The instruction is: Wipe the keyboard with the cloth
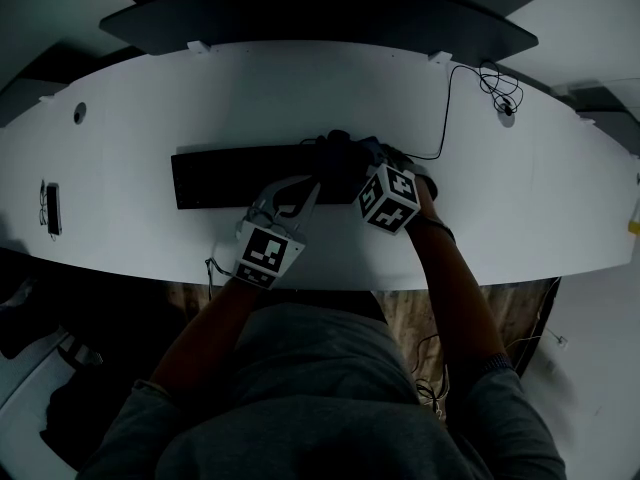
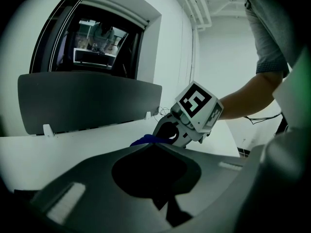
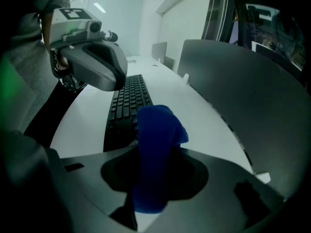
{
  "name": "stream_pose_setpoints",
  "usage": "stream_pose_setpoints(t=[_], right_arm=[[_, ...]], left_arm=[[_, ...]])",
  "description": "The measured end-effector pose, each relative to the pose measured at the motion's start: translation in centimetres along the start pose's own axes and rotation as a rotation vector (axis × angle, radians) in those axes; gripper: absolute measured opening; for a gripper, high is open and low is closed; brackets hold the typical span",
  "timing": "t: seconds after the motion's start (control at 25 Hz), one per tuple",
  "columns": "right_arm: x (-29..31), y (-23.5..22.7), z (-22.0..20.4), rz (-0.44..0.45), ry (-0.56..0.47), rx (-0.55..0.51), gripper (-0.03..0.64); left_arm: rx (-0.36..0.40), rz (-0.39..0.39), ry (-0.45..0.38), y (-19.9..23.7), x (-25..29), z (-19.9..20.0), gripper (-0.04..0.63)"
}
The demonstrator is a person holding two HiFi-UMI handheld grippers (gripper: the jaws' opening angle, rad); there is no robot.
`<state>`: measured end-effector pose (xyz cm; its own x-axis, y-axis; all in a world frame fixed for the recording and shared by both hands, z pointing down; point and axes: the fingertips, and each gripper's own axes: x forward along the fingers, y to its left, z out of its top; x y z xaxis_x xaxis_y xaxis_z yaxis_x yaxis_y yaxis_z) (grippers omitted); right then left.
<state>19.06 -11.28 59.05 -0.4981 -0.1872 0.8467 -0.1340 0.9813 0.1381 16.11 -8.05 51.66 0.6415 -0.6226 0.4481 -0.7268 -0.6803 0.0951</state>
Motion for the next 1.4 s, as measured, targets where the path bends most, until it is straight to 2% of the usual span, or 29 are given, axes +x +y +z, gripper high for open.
stream_pose_setpoints(t=[0.88,0.96,1.12,1.2,1.4], right_arm=[[-2.9,-1.3,-5.7,-0.069,0.047,0.058,0.143],[-3.7,-1.5,-5.5,-0.082,0.015,0.076,0.143],[-6.7,-2.2,-3.0,-0.117,-0.115,0.165,0.138],[-8.7,-2.3,-1.6,-0.145,-0.163,0.175,0.138],[-13.7,-0.6,2.8,-0.189,-0.295,0.205,0.137]], left_arm=[[0.031,-0.056,-0.002,-3.0,2.1,1.4,0.009],[0.037,-0.062,-0.008,-3.2,1.9,1.9,0.008],[0.017,-0.069,-0.056,-3.3,0.5,4.0,0.008],[-0.005,-0.059,-0.078,-3.4,-0.8,5.4,0.008],[0.006,-0.064,-0.132,-3.7,-4.7,7.7,0.008]])
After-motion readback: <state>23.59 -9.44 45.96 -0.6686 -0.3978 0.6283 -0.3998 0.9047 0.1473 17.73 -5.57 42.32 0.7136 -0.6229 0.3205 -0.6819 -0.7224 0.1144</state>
